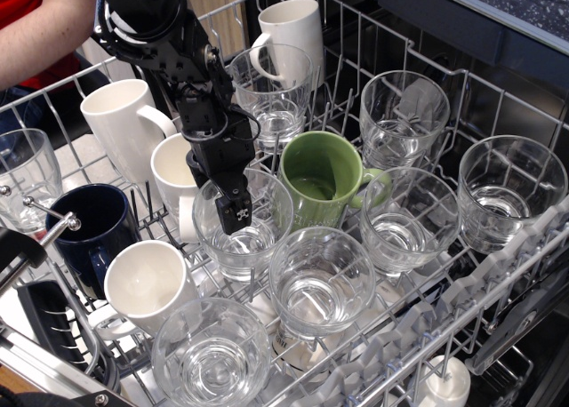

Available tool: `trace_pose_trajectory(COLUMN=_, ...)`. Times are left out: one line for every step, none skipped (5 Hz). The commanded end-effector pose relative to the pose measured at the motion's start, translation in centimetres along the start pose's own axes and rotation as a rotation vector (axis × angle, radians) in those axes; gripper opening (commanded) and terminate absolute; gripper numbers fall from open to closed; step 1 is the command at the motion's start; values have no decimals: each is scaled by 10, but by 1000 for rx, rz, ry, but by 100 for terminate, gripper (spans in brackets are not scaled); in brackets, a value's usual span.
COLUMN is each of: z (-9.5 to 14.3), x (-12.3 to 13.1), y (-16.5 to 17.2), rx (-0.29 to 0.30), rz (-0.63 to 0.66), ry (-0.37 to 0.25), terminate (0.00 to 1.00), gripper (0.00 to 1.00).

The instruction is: Pick up any cup

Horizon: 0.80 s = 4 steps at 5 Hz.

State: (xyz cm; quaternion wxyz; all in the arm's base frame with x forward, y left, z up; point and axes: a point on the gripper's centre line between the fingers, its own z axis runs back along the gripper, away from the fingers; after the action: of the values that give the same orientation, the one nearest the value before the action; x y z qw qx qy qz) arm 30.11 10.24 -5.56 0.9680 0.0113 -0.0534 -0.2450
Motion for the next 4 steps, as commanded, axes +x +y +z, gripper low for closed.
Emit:
trace_pose_trajectory(z=10, x=8, y=6, rx=-2, rz=37, ry=-7, terminate=0, gripper=0)
trace_pose_trajectory(z=12, x=8, y=6, rx=-5, rz=45, ry=-13, terminate=0, gripper=0)
trace_pose_trajectory(z=22, x=7, y=6, rx=-29, rz=45, ry=-22, terminate=0, gripper=0)
trace_pose_trajectory(z=37, x=6, y=8, rx=-65, rz=34, ry=-46, terminate=0, gripper=0)
